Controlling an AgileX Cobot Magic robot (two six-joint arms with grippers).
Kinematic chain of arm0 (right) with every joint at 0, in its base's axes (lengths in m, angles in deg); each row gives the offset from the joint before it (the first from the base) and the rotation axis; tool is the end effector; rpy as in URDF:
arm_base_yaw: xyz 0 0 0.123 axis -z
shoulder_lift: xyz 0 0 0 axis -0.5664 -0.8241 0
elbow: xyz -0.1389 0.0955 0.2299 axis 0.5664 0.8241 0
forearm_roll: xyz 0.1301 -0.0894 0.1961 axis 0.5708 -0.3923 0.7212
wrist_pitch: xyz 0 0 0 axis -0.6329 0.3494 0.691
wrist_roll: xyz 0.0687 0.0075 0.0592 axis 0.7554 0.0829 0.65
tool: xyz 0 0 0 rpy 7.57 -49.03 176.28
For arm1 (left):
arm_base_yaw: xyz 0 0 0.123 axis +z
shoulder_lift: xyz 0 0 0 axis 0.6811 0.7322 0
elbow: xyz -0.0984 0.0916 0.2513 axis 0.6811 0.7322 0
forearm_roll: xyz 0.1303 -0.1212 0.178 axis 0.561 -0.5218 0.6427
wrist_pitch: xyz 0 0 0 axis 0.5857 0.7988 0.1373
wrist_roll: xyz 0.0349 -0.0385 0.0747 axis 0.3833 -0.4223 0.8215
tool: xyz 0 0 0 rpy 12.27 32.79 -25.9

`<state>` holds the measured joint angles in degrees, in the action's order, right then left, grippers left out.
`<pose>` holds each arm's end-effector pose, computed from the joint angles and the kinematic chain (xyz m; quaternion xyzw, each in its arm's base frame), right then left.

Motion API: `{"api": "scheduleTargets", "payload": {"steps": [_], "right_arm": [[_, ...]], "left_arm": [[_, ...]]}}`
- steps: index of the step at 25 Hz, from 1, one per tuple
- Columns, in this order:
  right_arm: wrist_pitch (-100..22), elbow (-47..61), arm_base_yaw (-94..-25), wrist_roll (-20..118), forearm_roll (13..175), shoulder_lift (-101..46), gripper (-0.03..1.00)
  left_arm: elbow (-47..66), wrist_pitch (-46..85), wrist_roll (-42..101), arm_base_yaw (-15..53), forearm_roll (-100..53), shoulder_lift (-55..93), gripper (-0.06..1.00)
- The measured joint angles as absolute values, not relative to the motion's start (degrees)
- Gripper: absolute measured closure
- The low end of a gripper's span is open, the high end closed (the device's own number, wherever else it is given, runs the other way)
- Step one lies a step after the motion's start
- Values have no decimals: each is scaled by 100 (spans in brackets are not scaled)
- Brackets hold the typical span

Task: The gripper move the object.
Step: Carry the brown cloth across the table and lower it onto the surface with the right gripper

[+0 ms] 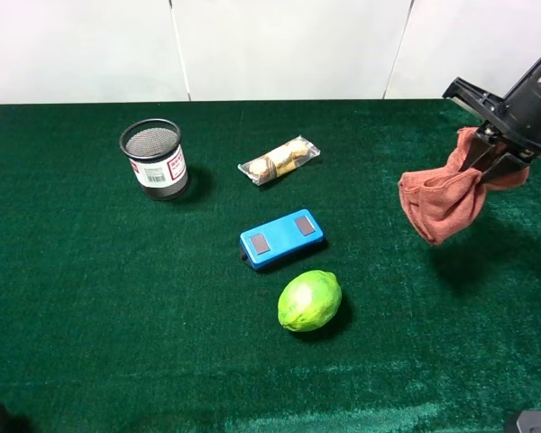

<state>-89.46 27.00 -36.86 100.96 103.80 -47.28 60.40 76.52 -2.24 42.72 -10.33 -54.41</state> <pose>0.2901 0.0360 0.2164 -0.3016 -0.9436 -0.1355 0.0179 -0.0060 0.0000 0.2771 0.0170 0.8522 0.0084 0.5229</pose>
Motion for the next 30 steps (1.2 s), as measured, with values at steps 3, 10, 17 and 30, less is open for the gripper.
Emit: {"api": "scheduleTargets", "payload": {"steps": [3, 10, 17, 30], "right_arm": [[-9087, 2700, -3686, 10024, 10380, -4582, 90], [-9383, 2700, -3686, 9830, 10405, -4104, 90], [-9581, 2700, -4081, 9689, 10411, -3757, 90], [-9407, 2671, -5675, 10012, 10374, -3749, 90]], "left_arm": [[6040, 7652, -224, 4272, -1033, -5441, -2], [6040, 7652, -224, 4272, -1033, -5441, -2], [6040, 7652, -224, 4272, -1033, -5441, -2], [6040, 7652, -224, 4272, -1033, -5441, -2]]}}
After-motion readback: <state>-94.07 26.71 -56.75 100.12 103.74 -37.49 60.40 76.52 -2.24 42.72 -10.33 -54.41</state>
